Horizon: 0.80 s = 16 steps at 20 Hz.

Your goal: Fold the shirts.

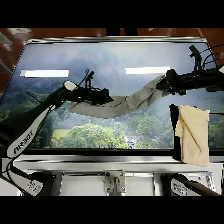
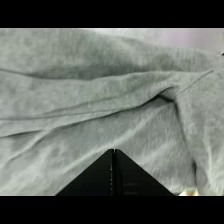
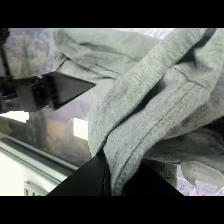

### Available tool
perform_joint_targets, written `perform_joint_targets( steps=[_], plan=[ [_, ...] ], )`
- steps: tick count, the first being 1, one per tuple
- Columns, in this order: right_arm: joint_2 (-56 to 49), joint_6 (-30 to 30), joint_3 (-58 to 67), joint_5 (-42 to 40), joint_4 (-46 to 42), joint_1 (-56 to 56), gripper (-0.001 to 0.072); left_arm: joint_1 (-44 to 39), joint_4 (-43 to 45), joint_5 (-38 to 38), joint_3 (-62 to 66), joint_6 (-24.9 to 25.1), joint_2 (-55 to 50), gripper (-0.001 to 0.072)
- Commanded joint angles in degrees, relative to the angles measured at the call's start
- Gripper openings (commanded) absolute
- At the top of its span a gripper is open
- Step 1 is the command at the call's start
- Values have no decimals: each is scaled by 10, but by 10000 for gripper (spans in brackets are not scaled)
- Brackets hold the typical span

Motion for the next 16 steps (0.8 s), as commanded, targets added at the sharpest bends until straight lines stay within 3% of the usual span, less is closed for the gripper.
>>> perform_joint_targets(
  steps=[1, 4, 7, 10, 12, 14, 16],
  plan=[
    [23, 17, 1, 31, 1, 1, 70, -46, -61, 59, 0, 0, -19, 38],
    [43, 26, 1, 35, 1, 1, 70, -78, -97, 47, 0, 0, -33, 38],
    [61, 38, 1, 35, 3, 1, 69, -110, -204, -11, 1, 17, -54, 38],
    [75, 55, 0, 28, 5, 14, 69, -112, -261, -22, 1, 35, -60, 37],
    [77, 66, 0, 12, 4, 59, 69, -78, -317, -72, 1, 47, -59, 37],
    [76, 67, 0, -12, -12, 120, 69, -10, -385, -144, 1, 136, -43, 35],
    [72, 89, 0, -61, -51, 183, 69, 76, -392, -188, 0, 157, 0, 34]
  ],
)
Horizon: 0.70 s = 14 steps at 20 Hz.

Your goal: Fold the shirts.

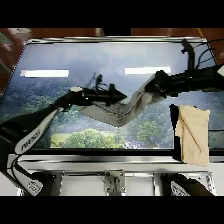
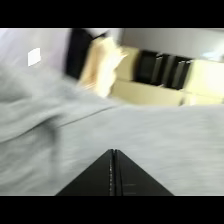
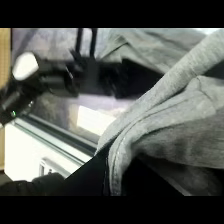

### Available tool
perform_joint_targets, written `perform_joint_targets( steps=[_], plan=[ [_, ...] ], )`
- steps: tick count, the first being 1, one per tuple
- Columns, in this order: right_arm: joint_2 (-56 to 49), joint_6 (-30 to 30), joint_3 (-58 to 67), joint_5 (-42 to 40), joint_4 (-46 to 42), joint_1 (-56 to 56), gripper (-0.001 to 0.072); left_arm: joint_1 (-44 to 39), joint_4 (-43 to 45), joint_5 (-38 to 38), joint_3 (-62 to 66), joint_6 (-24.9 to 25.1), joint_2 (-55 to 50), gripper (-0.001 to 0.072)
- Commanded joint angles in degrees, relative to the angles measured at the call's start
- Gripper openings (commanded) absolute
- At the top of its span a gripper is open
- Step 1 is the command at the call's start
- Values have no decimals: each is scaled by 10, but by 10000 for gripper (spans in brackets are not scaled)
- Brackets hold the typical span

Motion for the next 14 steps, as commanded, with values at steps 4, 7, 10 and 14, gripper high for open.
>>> perform_joint_targets(
  steps=[4, 7, 10, 14],
  plan=[
    [-54, 51, 0, -183, -70, 180, 69, 263, -97, -79, 5, 59, 167, 35],
    [-132, 59, 0, -278, -69, 244, 69, 371, -121, -95, 10, 59, 272, 35],
    [-225, 72, 0, -375, -27, 286, 70, 435, -121, -140, 10, 59, 362, 36],
    [-329, 67, 1, -475, 137, 322, 94, 464, -96, -179, 10, 59, 438, 36]
  ],
)
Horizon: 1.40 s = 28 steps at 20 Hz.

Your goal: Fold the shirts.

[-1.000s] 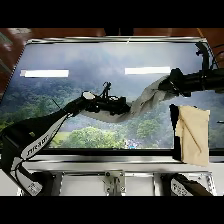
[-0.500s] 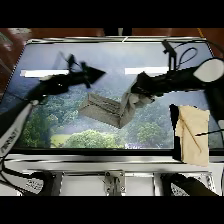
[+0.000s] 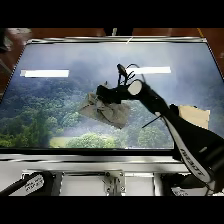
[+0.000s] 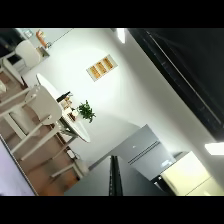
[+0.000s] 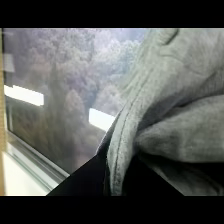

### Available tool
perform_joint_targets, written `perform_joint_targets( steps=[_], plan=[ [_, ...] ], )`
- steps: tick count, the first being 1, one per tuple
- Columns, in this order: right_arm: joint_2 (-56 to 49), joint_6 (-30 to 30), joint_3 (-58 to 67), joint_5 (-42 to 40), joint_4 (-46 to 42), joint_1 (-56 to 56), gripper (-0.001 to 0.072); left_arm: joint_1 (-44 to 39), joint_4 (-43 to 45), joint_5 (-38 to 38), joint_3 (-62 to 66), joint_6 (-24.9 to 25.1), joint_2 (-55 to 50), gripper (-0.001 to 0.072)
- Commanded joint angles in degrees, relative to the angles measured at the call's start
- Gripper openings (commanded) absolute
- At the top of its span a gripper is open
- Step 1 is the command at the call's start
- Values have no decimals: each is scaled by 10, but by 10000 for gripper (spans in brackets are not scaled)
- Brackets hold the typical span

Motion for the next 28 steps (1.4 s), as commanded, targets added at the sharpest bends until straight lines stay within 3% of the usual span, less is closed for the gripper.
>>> perform_joint_targets(
  steps=[1, 2, 3, 6, 8, 10, 14, 16, 18, 21, 25, 28],
  plan=[
    [-88, -9, 1, -112, 141, 40, 232, 32, 32, -32, 0, 1, 68, 36],
    [-102, -21, 1, -130, 169, 48, 568, 32, 53, -32, 0, 1, 76, 35],
    [-111, -35, 1, -146, 190, 54, 682, 32, 75, -32, 0, 1, 80, 36],
    [-96, -70, 1, -122, 203, 40, 681, 31, 121, -31, 0, -1, 77, 36],
    [-62, -118, 1, -26, 172, 2, 681, 27, 138, -31, 0, -1, 72, 36],
    [-21, -115, 1, 101, 69, -56, 681, 24, 154, -31, 0, -1, 69, 36],
    [45, 21, 0, 363, -231, -150, 681, 22, 177, -31, 0, -1, 68, 36],
    [46, 78, -12, 441, -352, -155, 681, 22, 177, -31, 0, -1, 68, 35],
    [45, 86, -61, 406, -334, -155, 681, 22, 177, -32, 0, -1, 68, 36],
    [37, 86, -147, 262, -214, -155, 682, 22, 177, -32, 0, -1, 68, 36],
    [14, 80, -160, 120, -115, -154, 681, 22, 177, -32, 0, -1, 68, 36],
    [-9, 38, -160, 70, -20, -143, 681, 22, 177, -32, 0, -1, 68, 36]
  ],
)
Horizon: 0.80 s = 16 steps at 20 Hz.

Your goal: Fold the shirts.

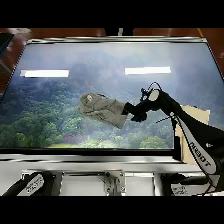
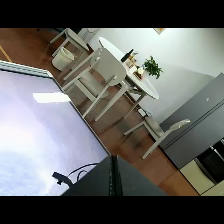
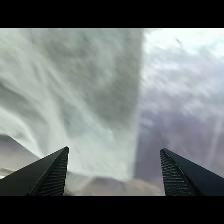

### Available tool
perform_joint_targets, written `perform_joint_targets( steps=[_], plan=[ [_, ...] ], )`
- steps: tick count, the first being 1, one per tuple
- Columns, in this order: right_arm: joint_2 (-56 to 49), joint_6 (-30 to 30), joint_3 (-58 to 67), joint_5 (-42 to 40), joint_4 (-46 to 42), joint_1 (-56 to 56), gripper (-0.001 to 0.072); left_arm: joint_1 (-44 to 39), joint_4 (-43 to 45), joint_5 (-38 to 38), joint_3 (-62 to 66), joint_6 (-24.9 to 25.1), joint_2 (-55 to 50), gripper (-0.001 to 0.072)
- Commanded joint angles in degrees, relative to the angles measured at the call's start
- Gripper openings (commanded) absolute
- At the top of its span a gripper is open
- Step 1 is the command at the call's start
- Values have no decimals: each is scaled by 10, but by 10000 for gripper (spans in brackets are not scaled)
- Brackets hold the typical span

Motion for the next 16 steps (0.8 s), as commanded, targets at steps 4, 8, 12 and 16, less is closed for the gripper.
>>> perform_joint_targets(
  steps=[4, 8, 12, 16],
  plan=[
    [-42, -26, -8, -75, 100, 24, 680, 0, 0, 0, 0, 0, 0, 36],
    [-40, -41, -8, -66, 137, 22, 69, 0, 0, 0, 0, 0, 0, 37],
    [5, -208, 49, 21, 245, 10, 69, 0, 0, 0, 0, 0, 0, 37],
    [84, -115, 200, 34, 243, -66, 68, 0, 0, 12, 0, 0, -1, 37]
  ],
)
